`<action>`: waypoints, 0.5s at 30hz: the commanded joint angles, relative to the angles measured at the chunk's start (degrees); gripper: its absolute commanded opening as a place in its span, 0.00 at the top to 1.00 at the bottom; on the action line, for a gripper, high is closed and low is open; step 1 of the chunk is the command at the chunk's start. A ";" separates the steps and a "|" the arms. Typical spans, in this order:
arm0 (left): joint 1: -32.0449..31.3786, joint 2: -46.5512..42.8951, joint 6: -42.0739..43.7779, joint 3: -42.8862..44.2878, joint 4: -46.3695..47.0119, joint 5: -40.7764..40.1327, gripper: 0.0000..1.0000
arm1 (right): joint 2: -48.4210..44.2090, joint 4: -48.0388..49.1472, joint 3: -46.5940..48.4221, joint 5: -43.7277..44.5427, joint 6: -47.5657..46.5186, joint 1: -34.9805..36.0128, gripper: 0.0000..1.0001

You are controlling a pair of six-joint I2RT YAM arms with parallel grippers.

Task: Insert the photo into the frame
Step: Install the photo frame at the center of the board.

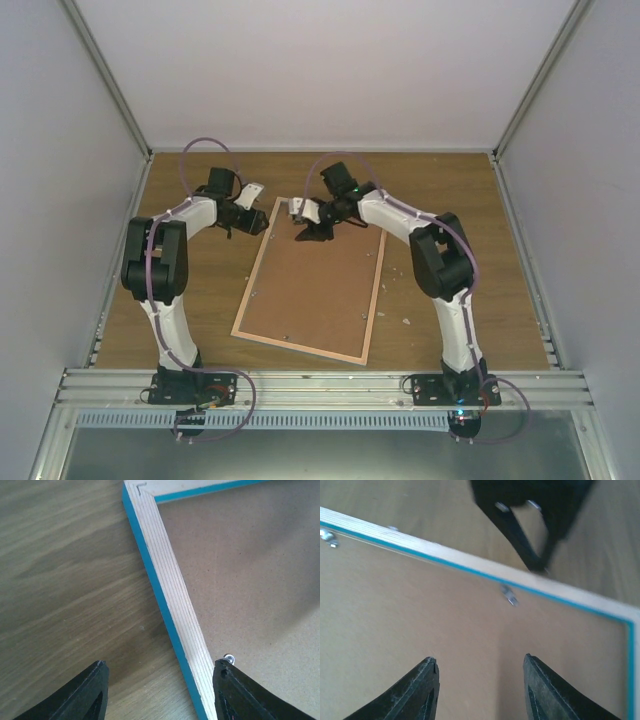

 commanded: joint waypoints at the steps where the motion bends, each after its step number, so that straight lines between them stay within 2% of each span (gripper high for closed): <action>1: 1.35 1.62 -3.11 -0.45 0.23 3.14 0.41 | 2.38 2.54 -0.08 -4.23 -9.39 2.67 0.51; 7: 3.07 2.02 -4.24 -2.08 0.98 5.87 0.41 | 8.16 0.49 6.91 -6.27 -12.67 5.02 0.50; 15: 3.25 1.85 -3.65 -3.23 1.34 5.69 0.41 | 14.28 -0.49 13.02 -4.38 -12.90 6.30 0.50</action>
